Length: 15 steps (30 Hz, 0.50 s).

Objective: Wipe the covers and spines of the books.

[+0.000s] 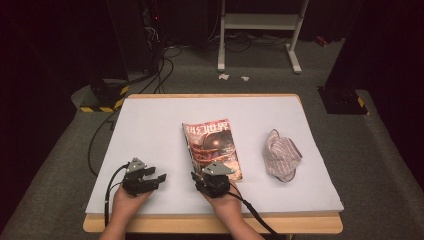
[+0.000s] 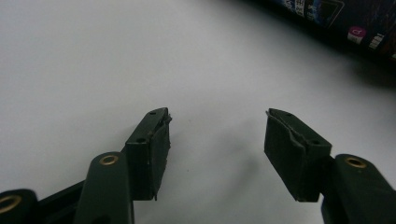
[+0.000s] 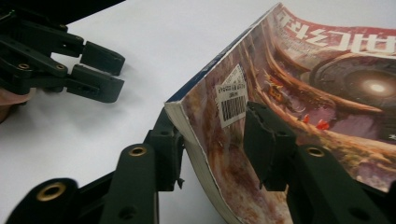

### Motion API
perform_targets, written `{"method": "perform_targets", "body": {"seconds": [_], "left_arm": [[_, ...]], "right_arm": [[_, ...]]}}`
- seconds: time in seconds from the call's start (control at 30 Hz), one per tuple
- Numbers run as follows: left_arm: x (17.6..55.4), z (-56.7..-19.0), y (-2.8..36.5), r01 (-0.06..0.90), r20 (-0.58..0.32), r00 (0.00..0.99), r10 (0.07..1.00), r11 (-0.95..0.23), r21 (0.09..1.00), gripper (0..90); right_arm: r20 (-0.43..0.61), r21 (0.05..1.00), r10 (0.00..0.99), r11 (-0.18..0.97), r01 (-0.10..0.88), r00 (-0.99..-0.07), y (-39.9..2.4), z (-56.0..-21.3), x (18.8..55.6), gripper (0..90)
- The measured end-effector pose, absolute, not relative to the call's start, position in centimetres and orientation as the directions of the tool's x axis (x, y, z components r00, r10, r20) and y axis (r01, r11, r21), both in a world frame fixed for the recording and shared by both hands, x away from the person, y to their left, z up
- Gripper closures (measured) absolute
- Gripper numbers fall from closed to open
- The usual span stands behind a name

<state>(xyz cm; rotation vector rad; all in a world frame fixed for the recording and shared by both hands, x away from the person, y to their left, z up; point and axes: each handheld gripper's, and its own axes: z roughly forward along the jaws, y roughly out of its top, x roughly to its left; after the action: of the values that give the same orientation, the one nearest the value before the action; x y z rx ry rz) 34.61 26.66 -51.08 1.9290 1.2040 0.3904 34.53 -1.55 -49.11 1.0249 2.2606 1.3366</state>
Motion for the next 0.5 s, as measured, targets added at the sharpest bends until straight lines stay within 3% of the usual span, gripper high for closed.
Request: {"method": "perform_targets", "body": {"seconds": [0.2, 0.33, 0.5], "left_arm": [[34.60, -51.07, 26.61, 0.602, -0.141, 0.498, 0.856, -0.224, 0.767, 40.6], [34.57, -51.08, 26.53, 0.599, -0.133, 0.499, 0.856, -0.230, 0.767, 40.6], [34.47, -51.07, 26.29, 0.592, -0.112, 0.501, 0.858, -0.246, 0.768, 40.2]], "right_arm": [[0.117, 0.843, 0.698, 0.306, 0.442, -0.706, -1.21, -49.24, 34.39, 49.2], [0.187, 0.841, 0.623, 0.299, 0.451, -0.760, -0.85, -49.14, 34.03, 44.6], [0.163, 0.843, 0.633, 0.309, 0.440, -0.757, -1.21, -48.43, 33.81, 40.2]]}}
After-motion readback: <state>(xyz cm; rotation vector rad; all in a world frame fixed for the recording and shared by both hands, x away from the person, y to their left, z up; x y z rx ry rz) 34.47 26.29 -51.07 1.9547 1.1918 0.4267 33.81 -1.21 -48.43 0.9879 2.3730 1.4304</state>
